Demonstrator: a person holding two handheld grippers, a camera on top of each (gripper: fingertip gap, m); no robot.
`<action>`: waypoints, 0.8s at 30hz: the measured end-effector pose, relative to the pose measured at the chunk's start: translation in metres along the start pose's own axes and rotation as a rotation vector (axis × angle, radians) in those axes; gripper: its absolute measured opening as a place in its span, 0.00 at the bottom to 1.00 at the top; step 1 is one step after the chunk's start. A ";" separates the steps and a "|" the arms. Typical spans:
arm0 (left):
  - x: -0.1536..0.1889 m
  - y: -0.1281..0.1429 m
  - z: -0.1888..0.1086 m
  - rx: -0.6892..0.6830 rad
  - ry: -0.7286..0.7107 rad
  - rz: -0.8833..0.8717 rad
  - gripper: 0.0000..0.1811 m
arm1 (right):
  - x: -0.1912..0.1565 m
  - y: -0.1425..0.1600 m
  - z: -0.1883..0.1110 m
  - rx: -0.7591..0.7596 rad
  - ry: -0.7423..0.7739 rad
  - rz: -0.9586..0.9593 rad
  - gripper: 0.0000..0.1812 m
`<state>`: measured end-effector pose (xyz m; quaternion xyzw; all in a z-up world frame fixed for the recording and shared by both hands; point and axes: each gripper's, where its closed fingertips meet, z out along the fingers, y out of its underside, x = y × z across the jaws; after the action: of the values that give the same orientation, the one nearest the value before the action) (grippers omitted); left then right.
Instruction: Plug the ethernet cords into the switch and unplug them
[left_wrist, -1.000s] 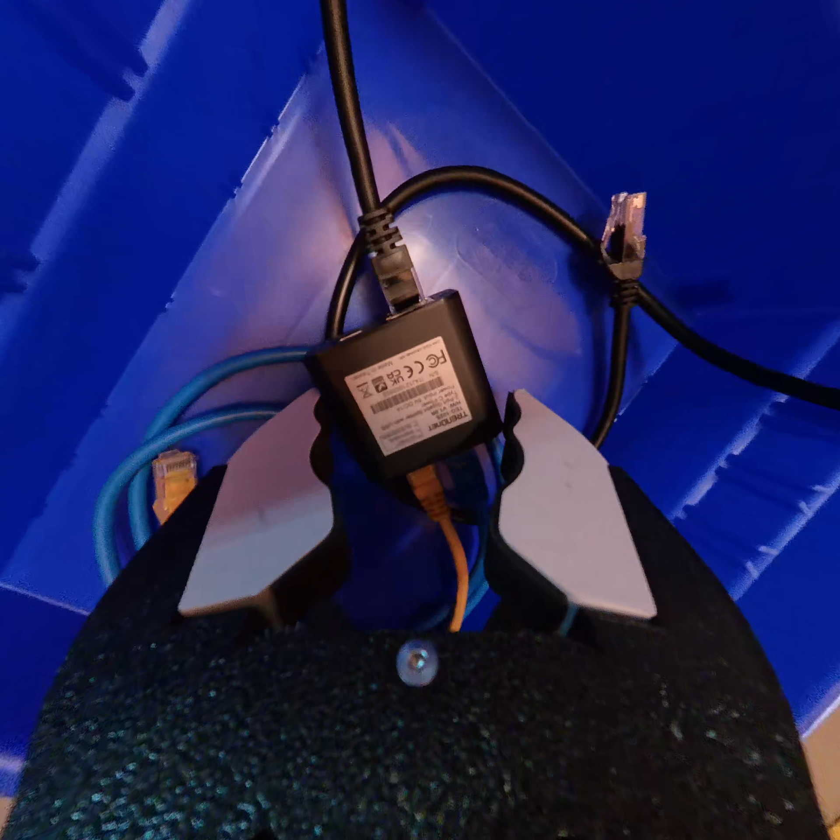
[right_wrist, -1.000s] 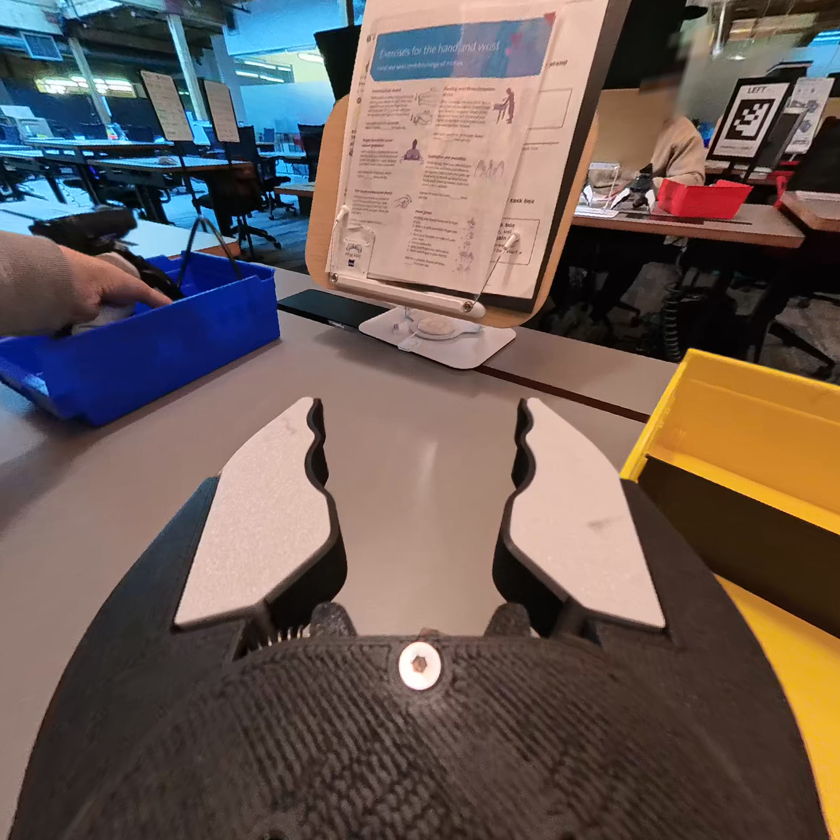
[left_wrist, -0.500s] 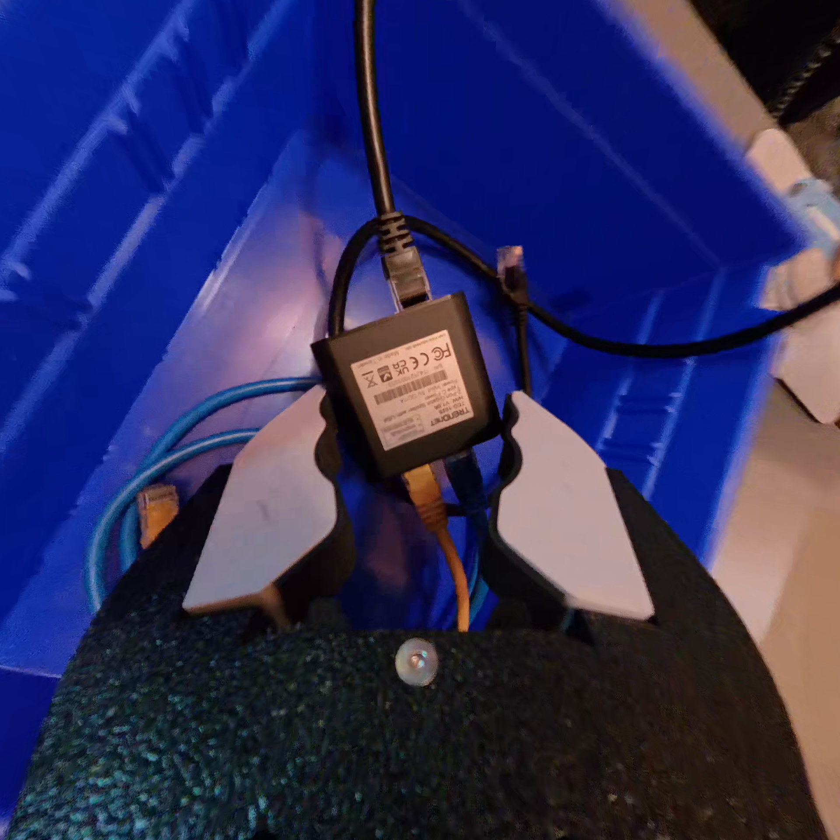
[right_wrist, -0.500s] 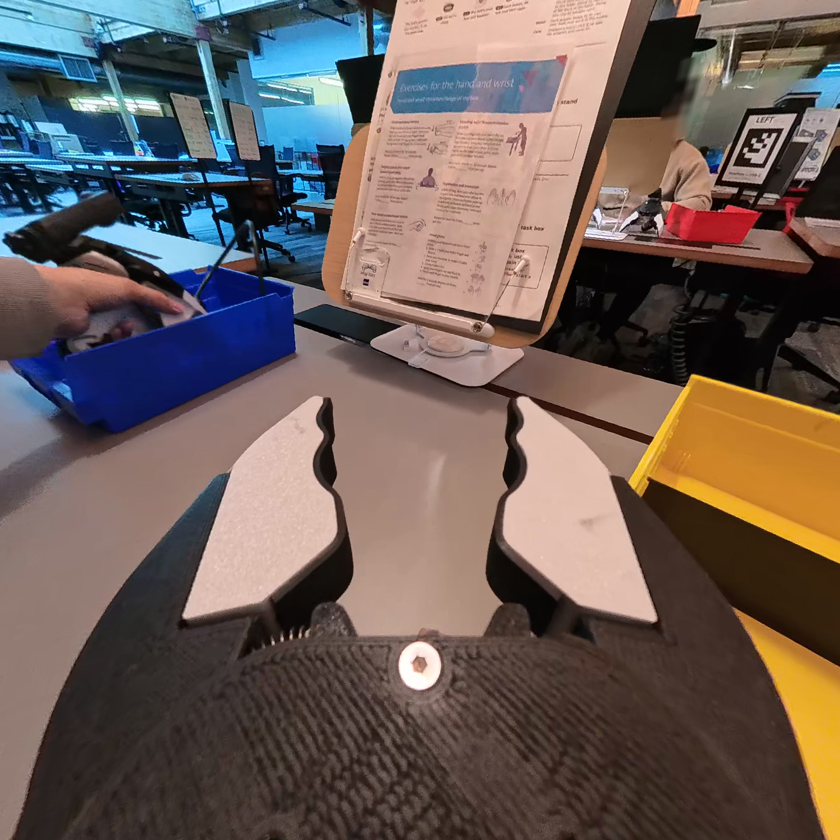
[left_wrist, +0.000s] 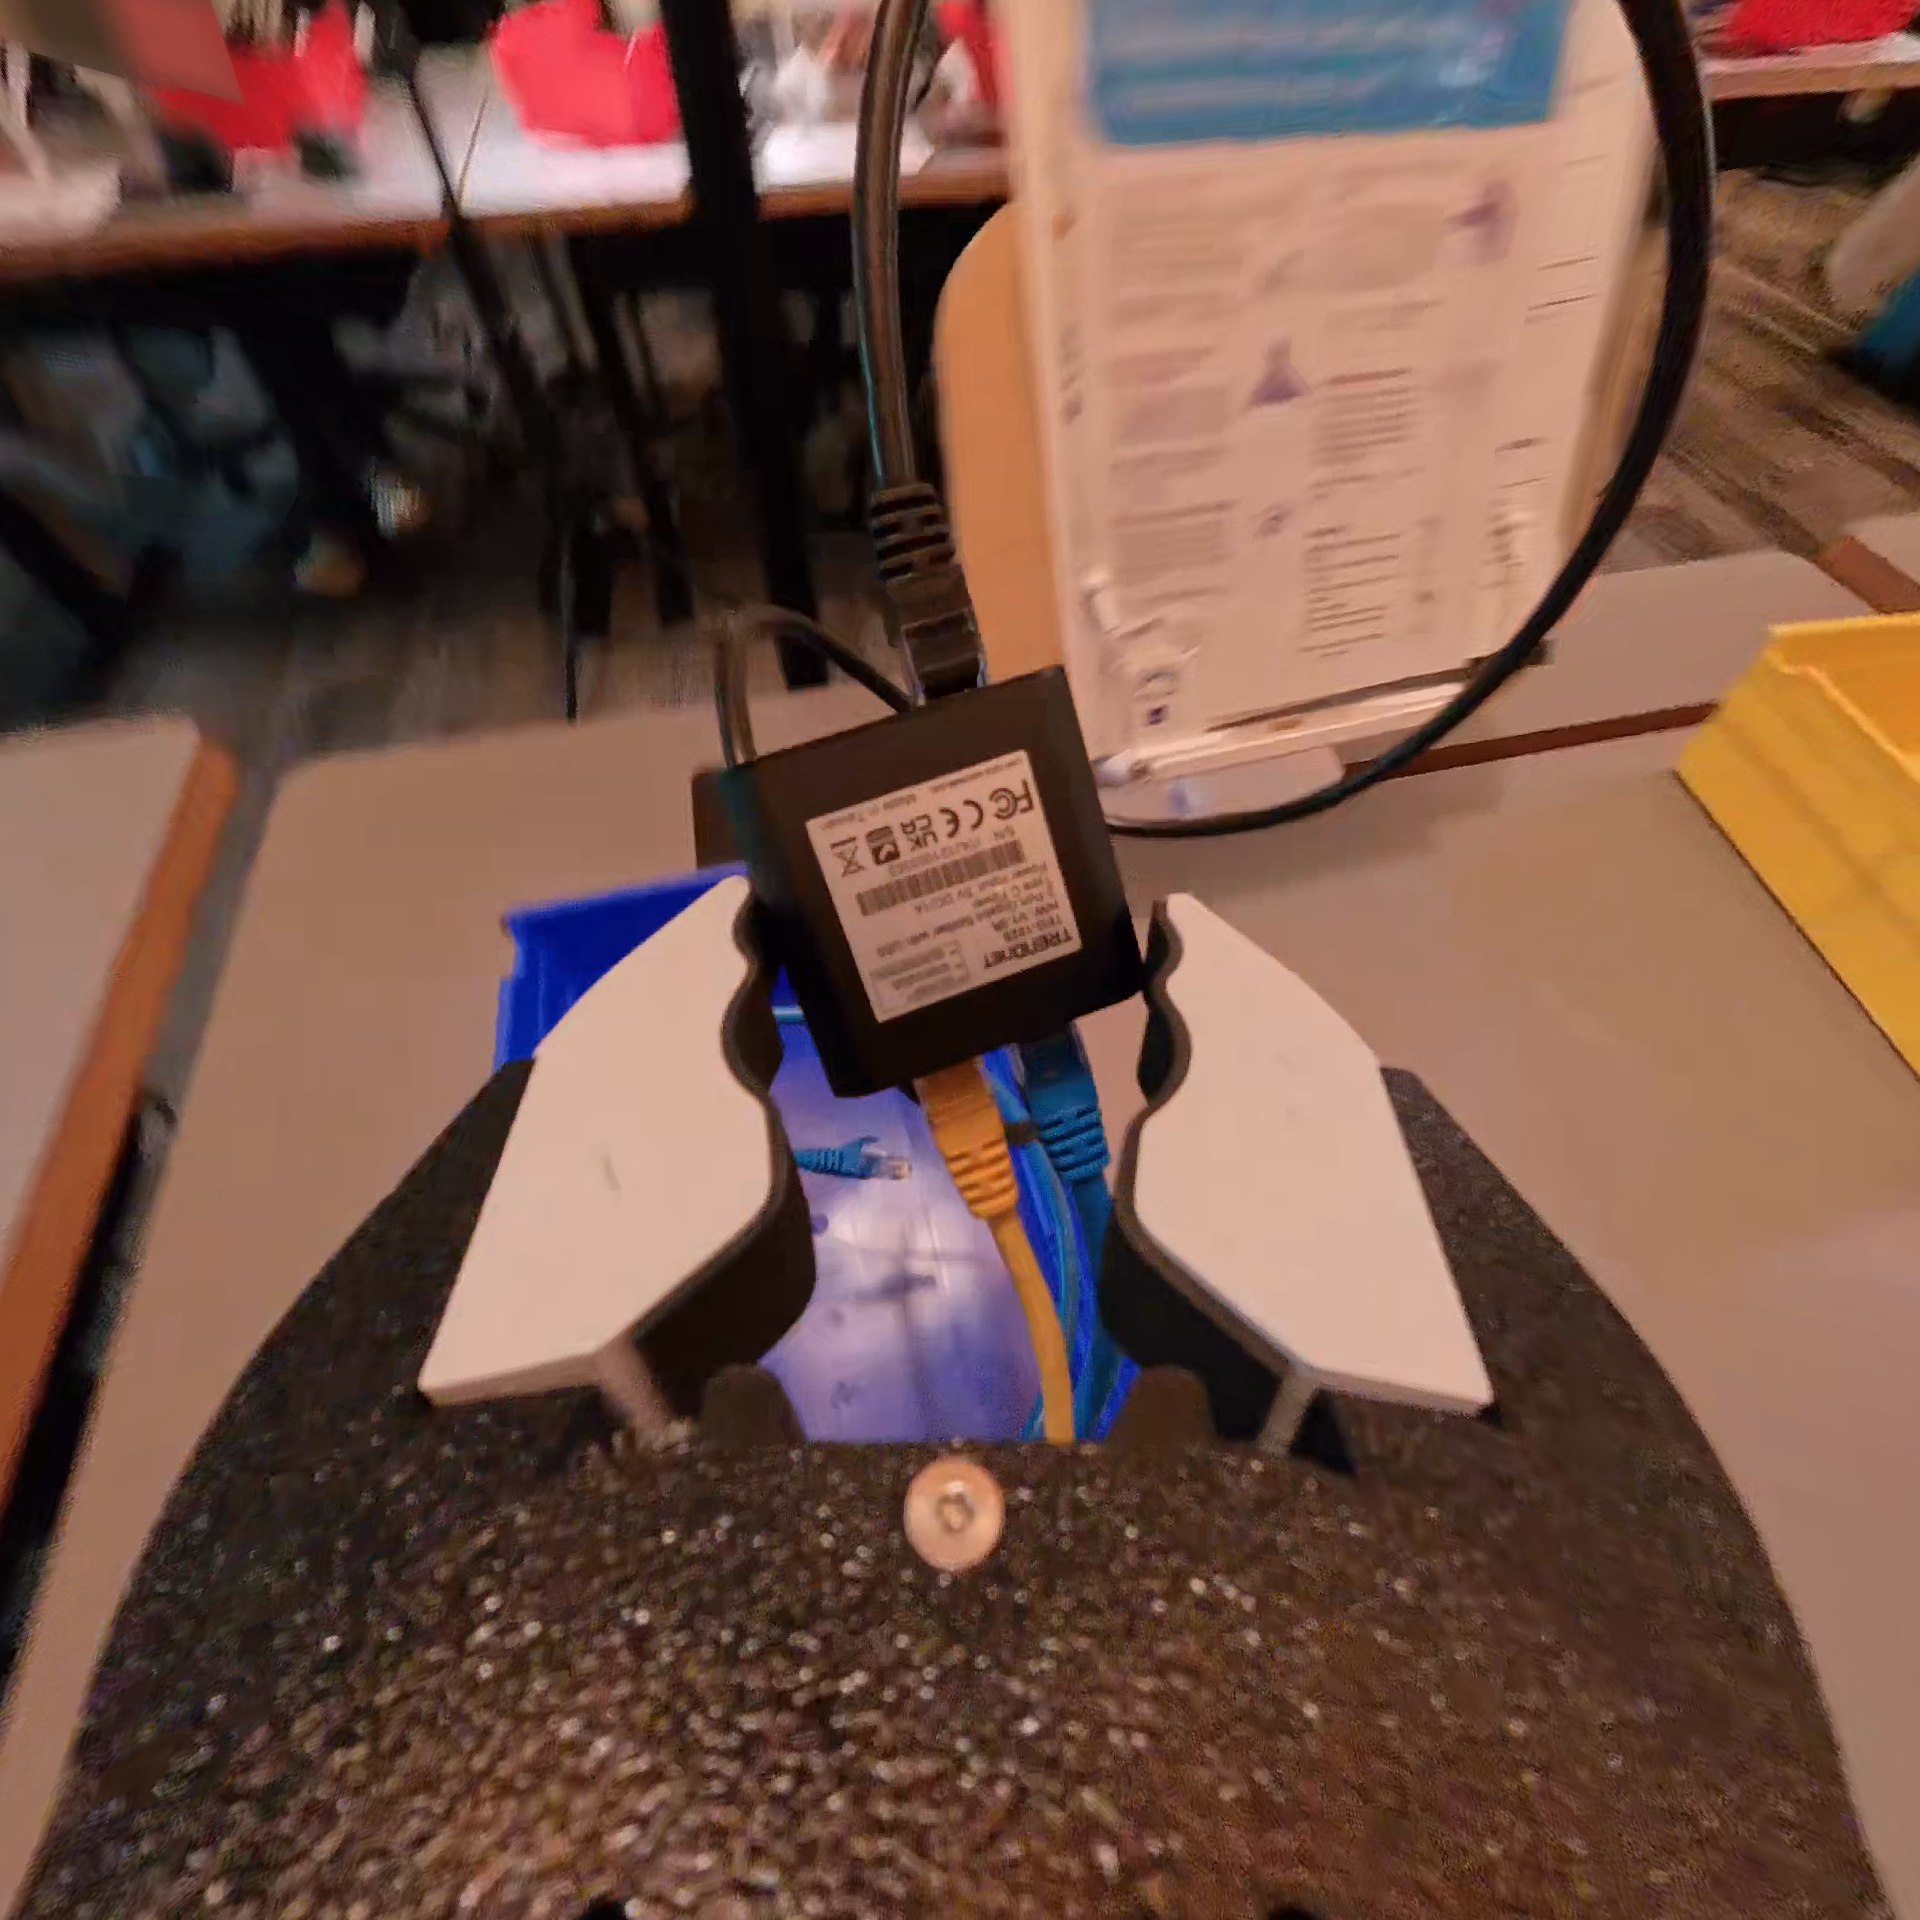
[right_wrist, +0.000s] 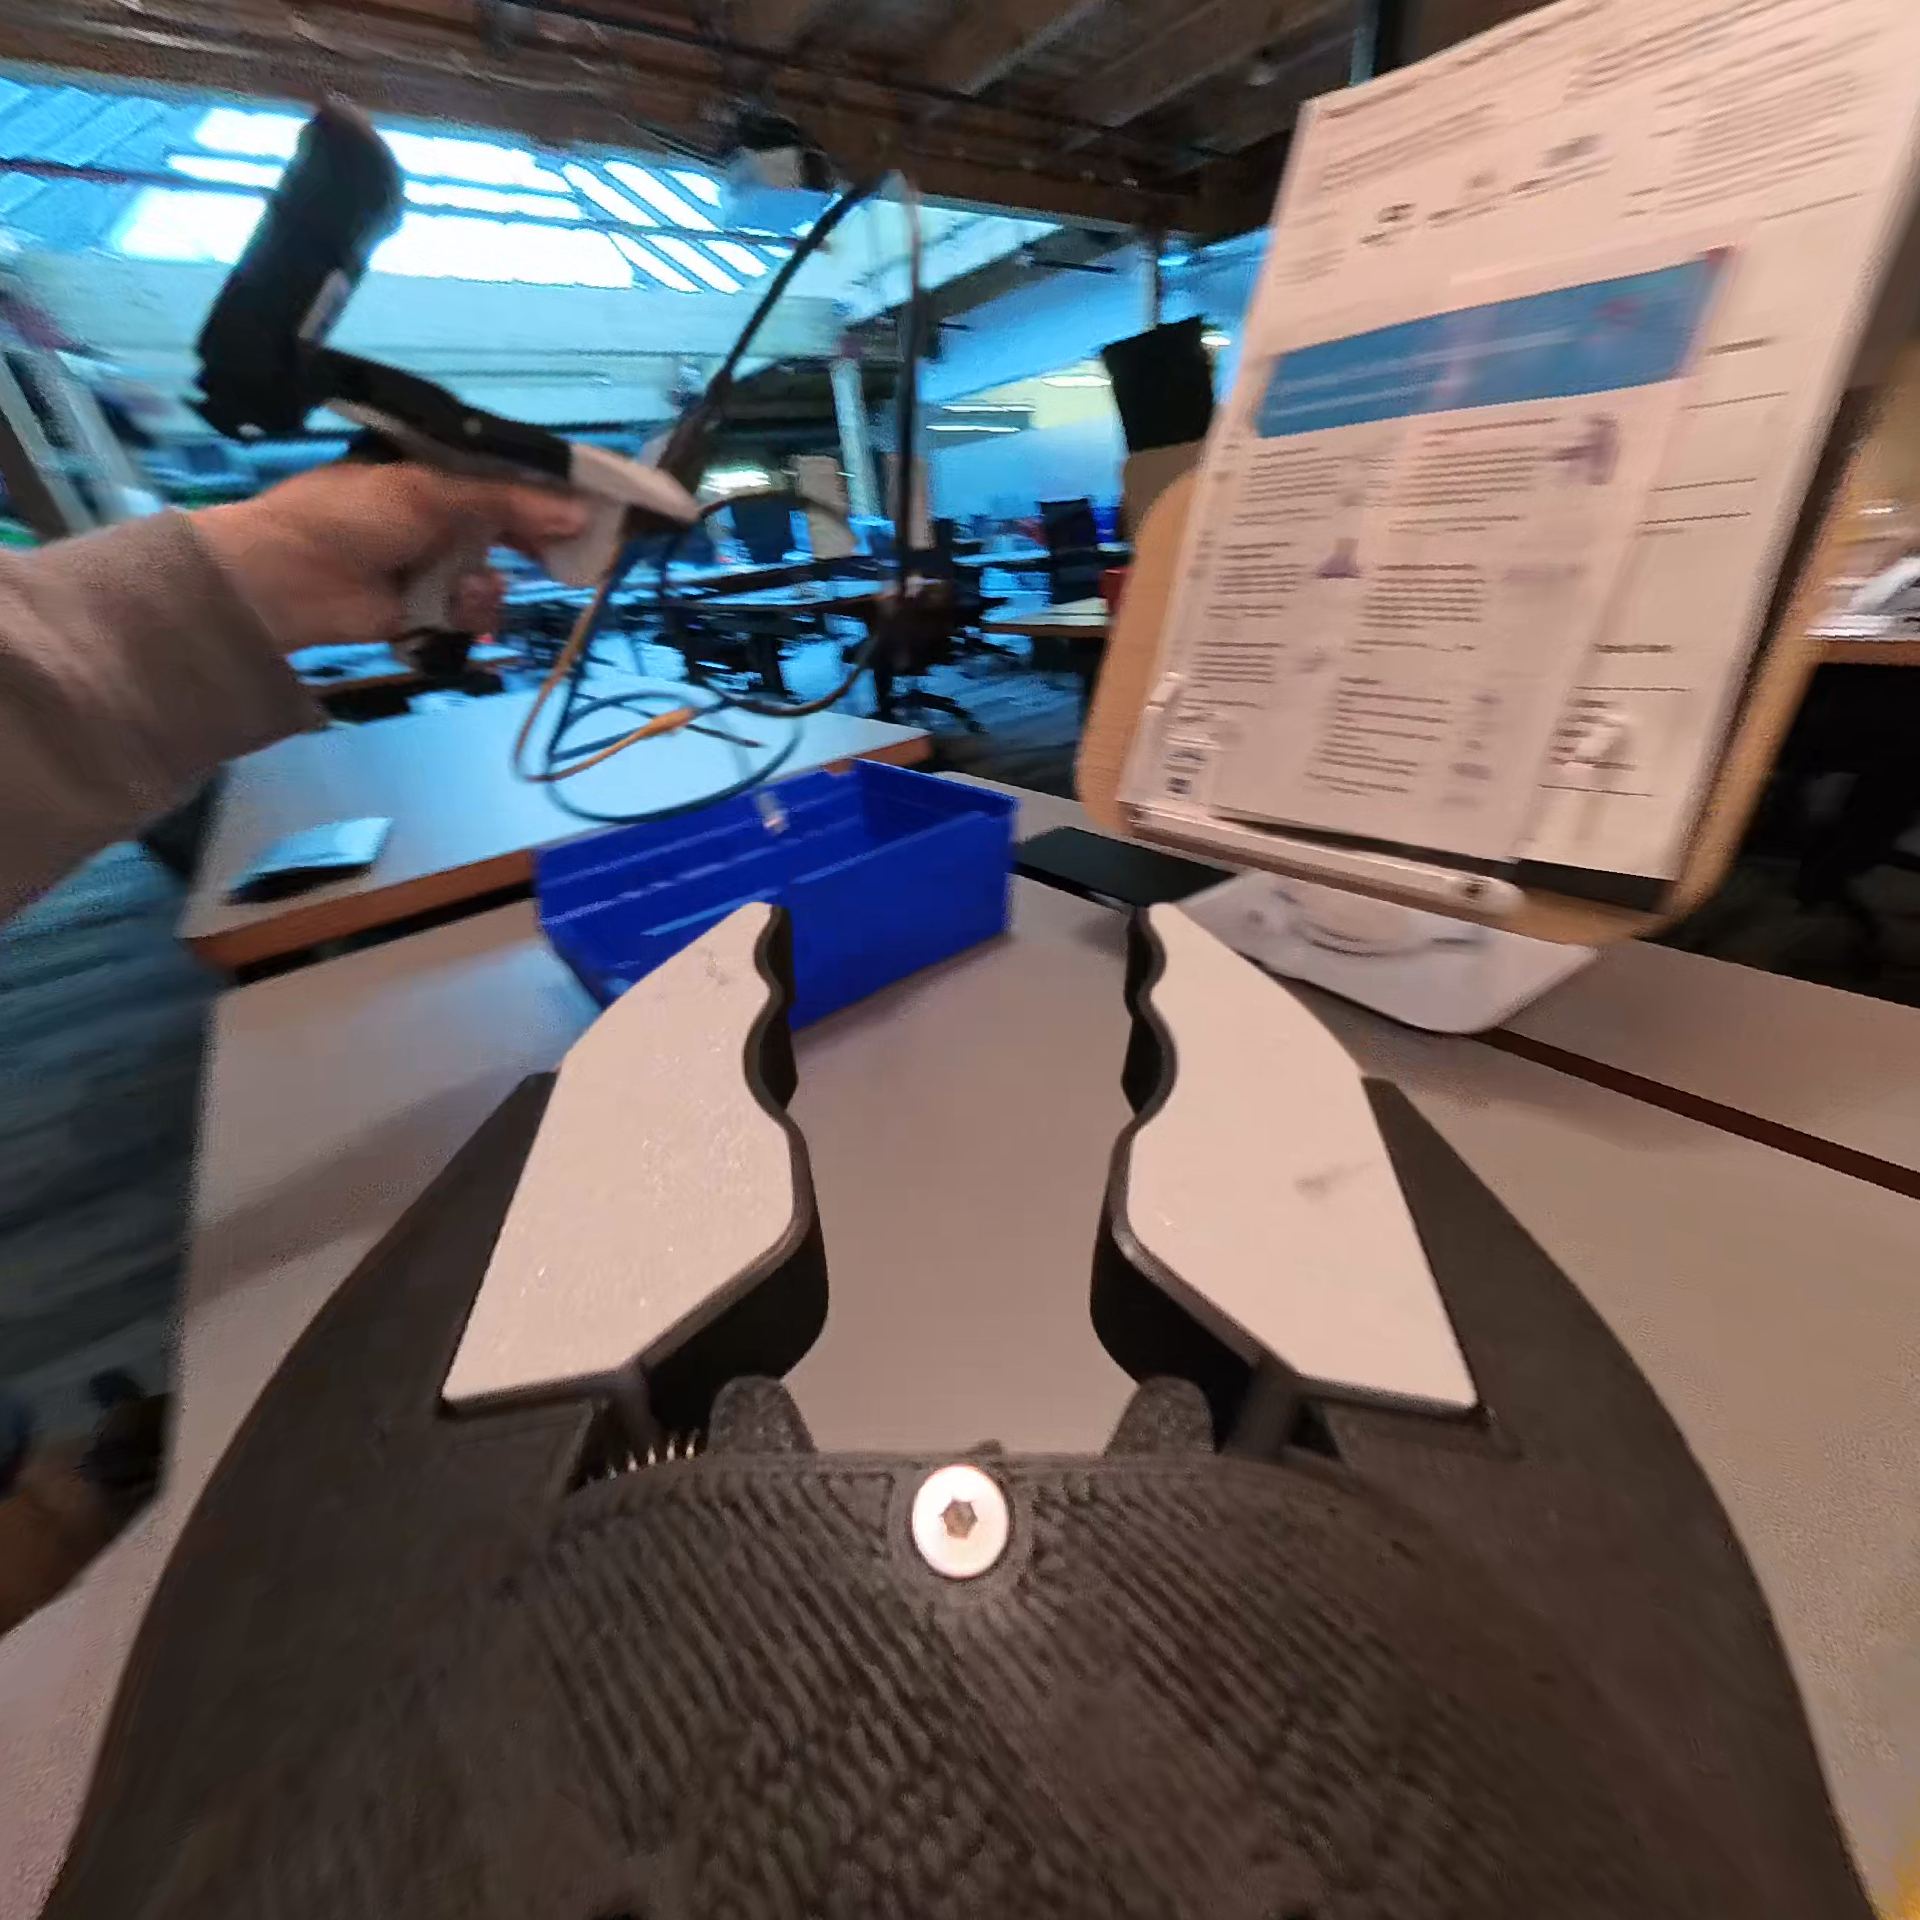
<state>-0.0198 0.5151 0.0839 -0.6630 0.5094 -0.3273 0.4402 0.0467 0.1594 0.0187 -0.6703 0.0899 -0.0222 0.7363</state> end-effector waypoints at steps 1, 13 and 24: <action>0.014 -0.014 -0.012 0.040 0.019 0.083 0.37 | -0.014 -0.001 0.004 0.009 -0.051 0.020 0.34; 0.210 0.038 -0.051 0.145 0.117 0.916 0.37 | -0.114 -0.025 0.013 0.188 -0.200 0.247 0.24; 0.290 0.140 -0.021 0.134 0.316 1.015 0.37 | -0.068 0.042 0.032 0.119 -0.277 0.558 0.14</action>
<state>-0.0155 0.2173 -0.0407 -0.2466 0.8040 -0.2010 0.5024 -0.0184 0.2053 -0.0137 -0.5723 0.1678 0.2668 0.7571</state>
